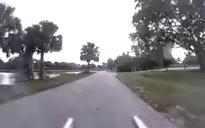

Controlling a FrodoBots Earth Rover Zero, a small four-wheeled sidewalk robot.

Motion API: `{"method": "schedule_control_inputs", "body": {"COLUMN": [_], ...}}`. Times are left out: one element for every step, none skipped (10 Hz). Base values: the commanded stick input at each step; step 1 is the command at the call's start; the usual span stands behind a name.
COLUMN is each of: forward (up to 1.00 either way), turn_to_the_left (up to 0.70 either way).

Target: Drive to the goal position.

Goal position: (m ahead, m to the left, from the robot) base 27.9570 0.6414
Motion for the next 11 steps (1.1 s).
{"method": "schedule_control_inputs", "body": {"forward": [0.85, 0.85, 0.85, 0.85, 0.85, 0.85, 0.85, 0.85, 0.85, 0.85, 0.85], "turn_to_the_left": [0.0, 0.0, 0.0, 0.0, 0.0, 0.0, 0.0, 0.0, 0.0, 0.0, 0.0]}}
